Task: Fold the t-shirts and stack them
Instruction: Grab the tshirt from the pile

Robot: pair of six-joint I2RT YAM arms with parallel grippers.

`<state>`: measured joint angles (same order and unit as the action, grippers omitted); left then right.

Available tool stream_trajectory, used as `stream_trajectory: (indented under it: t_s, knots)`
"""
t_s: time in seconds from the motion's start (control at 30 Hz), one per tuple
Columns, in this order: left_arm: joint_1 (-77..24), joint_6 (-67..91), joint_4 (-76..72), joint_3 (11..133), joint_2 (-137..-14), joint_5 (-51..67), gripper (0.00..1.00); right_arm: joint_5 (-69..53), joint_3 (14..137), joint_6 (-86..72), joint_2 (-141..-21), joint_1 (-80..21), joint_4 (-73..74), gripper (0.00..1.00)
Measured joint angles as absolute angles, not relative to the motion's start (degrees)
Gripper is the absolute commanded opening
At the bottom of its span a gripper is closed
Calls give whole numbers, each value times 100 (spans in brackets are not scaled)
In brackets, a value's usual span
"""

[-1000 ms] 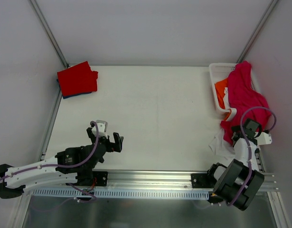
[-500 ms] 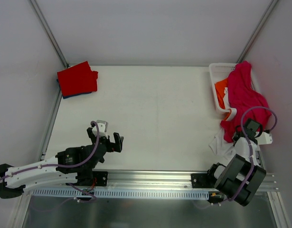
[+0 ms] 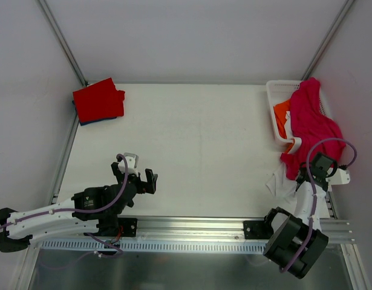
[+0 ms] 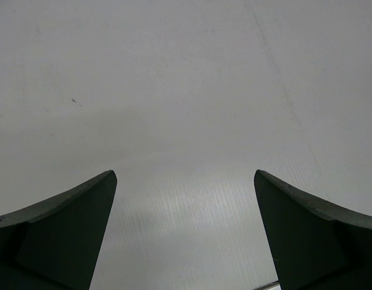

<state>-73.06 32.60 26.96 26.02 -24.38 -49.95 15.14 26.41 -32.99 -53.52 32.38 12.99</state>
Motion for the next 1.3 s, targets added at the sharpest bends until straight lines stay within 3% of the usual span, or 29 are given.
stream_trajectory:
  t_s: [0.37, 0.4, 0.57, 0.7, 0.8, 0.9, 1.1, 1.17, 1.3]
  knots:
    - [-7306, 3260, 2696, 2602, -2209, -4991, 99, 1376, 2740, -3297, -4921, 3240, 1745, 2]
    - [-7306, 3260, 2696, 2602, -2193, -4991, 99, 1363, 2740, -3297, -4886, 3240, 1754, 9]
    - [-7306, 3260, 2696, 2602, -2117, -4991, 99, 1310, 2742, -3286, -4805, 3240, 1828, 11]
    - [-7306, 3260, 2696, 2602, -2080, -4989, 99, 1269, 2742, -3249, -4805, 3240, 1881, 21]
    - [-7306, 3260, 2696, 2602, -2043, -4984, 99, 1234, 2742, -3221, -4805, 3240, 1885, 22]
    - [-7306, 3260, 2696, 2602, -2016, -4984, 99, 1170, 2742, -3197, -4803, 3240, 1881, 32]
    - [-7306, 3260, 2696, 2602, -2014, -4982, 99, 1081, 2742, -3186, -4803, 3240, 1879, 34]
    - [-7306, 3260, 2696, 2602, -2014, -4984, 99, 1063, 2742, -3157, -4803, 3240, 1879, 26]
    - [-7306, 3260, 2696, 2602, -2014, -4982, 99, 1041, 2742, -3135, -4805, 3240, 1872, 25]
